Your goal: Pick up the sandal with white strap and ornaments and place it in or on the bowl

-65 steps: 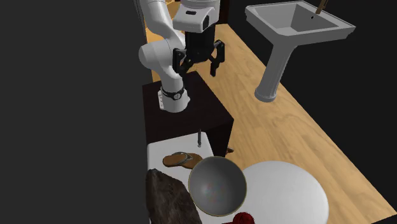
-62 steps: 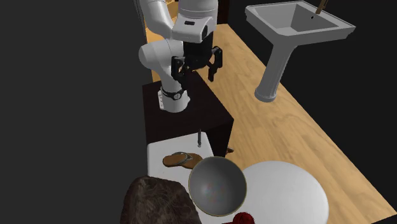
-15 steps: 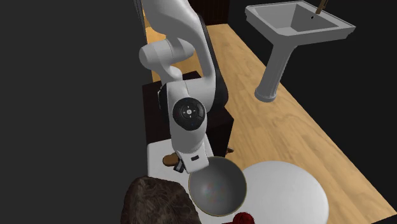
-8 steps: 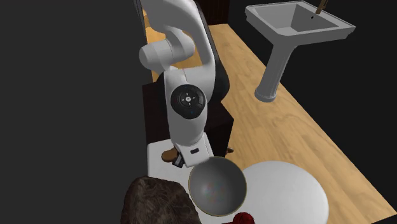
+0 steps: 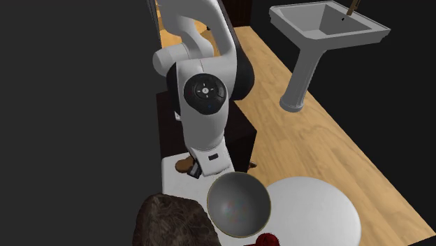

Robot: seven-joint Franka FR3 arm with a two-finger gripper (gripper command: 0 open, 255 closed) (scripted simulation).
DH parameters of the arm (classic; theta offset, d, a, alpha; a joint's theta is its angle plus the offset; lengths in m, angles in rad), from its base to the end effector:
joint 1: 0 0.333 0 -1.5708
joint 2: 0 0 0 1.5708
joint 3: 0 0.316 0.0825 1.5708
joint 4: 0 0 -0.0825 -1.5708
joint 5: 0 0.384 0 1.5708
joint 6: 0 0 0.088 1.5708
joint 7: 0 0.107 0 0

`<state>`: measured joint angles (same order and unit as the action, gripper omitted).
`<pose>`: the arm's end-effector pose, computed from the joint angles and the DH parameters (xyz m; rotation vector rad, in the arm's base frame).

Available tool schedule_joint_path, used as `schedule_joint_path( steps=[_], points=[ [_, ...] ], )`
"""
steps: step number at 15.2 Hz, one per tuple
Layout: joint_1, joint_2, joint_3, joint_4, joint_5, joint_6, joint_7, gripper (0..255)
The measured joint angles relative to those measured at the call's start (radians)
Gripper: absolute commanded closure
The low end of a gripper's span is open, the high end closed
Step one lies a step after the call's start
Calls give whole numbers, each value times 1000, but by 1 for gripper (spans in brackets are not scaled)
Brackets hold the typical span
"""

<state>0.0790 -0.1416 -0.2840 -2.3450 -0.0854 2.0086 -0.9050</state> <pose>0.4508 -0.0992 0.3723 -2.8399 -1.1189 0.2870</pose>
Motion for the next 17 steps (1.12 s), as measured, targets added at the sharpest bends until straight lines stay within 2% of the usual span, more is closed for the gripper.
schedule_joint_path(
  steps=[14, 17],
  points=[
    [1, -85, 12, 114, -11, -197, 8, 255],
    [4, -73, 15, 158, -6, -229, 8, 255]
  ],
)
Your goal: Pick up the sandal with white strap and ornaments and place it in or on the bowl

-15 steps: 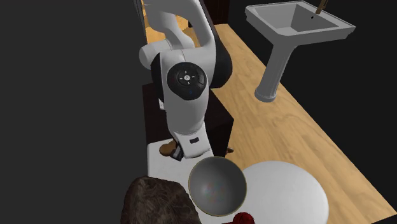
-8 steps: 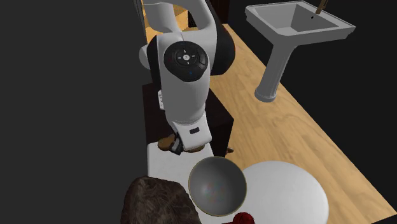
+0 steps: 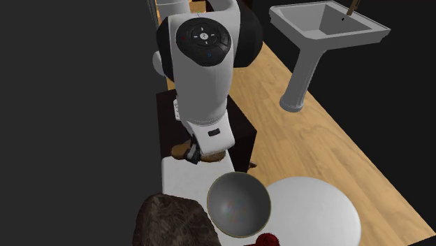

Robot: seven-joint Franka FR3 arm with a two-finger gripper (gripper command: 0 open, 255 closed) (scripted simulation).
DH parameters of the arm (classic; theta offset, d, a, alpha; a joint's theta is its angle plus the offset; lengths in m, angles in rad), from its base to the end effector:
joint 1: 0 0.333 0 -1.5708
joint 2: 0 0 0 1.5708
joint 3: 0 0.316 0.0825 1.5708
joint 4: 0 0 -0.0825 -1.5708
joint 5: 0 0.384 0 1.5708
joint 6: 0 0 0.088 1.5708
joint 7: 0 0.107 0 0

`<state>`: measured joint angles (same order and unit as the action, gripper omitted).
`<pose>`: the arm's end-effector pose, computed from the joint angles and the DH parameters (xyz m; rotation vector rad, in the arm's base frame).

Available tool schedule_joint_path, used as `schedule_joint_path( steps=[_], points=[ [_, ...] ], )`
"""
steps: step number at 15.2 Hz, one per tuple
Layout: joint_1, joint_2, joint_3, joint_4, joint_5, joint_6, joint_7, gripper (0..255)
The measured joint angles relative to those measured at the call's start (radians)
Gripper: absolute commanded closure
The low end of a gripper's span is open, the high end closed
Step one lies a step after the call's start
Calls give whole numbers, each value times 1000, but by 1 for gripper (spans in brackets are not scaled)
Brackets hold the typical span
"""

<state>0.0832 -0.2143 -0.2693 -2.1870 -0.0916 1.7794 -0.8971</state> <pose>0.4557 -0.0984 0.4593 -2.8400 -1.1188 0.2869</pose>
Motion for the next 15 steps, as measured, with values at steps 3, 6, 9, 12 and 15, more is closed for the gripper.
schedule_joint_path(
  steps=[3, 6, 9, 12, 15],
  points=[
    [19, 91, 13, 103, 31, -15, 16, 255],
    [33, 197, 23, 230, 62, -40, 25, 255],
    [42, 297, 33, 359, 90, -72, 35, 255],
    [48, 407, 44, 503, 117, -110, 47, 255],
    [50, 436, 48, 521, 124, -99, 51, 255]
  ],
)
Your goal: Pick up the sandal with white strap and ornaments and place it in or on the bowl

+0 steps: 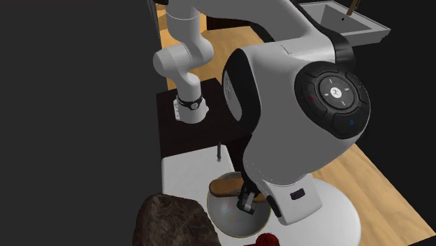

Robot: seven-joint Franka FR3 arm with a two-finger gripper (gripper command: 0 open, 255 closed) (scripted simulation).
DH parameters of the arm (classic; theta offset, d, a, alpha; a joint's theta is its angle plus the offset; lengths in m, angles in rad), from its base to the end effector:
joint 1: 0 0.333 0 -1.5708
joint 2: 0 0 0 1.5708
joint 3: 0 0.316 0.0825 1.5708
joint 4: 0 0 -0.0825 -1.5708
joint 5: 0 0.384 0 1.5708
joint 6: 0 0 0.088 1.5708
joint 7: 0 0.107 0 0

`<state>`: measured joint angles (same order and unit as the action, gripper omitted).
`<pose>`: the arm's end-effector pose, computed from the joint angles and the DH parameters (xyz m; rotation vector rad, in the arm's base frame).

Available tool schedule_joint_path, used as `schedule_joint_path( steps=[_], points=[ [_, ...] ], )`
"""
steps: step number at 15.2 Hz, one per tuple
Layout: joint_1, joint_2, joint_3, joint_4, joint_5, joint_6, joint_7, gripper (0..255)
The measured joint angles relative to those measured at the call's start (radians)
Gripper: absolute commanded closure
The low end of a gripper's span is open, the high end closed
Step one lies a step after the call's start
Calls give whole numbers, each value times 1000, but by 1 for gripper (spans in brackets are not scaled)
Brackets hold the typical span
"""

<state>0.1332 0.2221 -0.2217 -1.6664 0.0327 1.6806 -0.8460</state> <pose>0.6027 -0.0408 0.4615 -2.8393 -1.1192 0.2882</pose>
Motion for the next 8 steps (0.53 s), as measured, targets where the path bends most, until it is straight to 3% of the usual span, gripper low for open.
schedule_joint_path(
  steps=[8],
  points=[
    [0, 24, 2, -74, 6, 97, -3, 255]
  ],
)
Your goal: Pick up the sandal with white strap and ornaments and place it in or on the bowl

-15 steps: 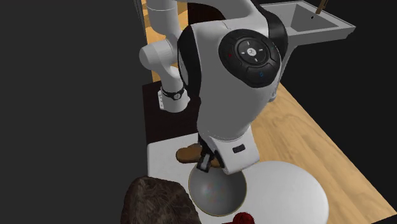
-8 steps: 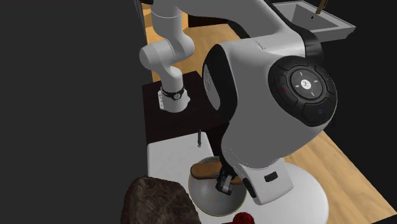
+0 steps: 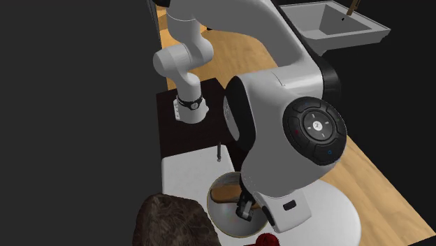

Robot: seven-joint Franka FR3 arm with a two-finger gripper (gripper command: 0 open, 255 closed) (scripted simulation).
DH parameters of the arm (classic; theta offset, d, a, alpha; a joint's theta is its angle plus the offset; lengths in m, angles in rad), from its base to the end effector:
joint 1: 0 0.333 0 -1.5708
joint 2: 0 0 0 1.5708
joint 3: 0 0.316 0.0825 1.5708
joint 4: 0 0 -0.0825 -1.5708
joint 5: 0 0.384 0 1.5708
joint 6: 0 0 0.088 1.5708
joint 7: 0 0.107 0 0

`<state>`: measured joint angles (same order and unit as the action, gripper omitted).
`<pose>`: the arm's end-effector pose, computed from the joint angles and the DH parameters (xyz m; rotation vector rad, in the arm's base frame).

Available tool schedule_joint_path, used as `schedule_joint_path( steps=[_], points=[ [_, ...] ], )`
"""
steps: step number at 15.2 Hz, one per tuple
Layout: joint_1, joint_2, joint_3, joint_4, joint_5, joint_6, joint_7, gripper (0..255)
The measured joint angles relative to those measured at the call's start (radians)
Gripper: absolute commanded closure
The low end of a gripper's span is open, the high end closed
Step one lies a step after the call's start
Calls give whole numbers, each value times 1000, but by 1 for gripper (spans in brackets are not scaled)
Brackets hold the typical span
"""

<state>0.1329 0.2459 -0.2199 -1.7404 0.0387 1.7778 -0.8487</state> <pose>0.6037 -0.0407 0.4202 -2.8392 -1.1191 0.2880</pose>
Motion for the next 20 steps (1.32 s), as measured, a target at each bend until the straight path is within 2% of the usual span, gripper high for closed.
schedule_joint_path(
  steps=[5, 11, 12, 18, 20],
  points=[
    [0, 20, 2, -42, 5, 61, -1, 255],
    [-1, 21, 2, -48, 5, 69, -3, 255],
    [-1, 21, 2, -48, 5, 69, -3, 0],
    [-1, 21, 2, -48, 5, 69, -3, 0],
    [-2, 23, 1, -5, 5, 29, -3, 0]
  ],
)
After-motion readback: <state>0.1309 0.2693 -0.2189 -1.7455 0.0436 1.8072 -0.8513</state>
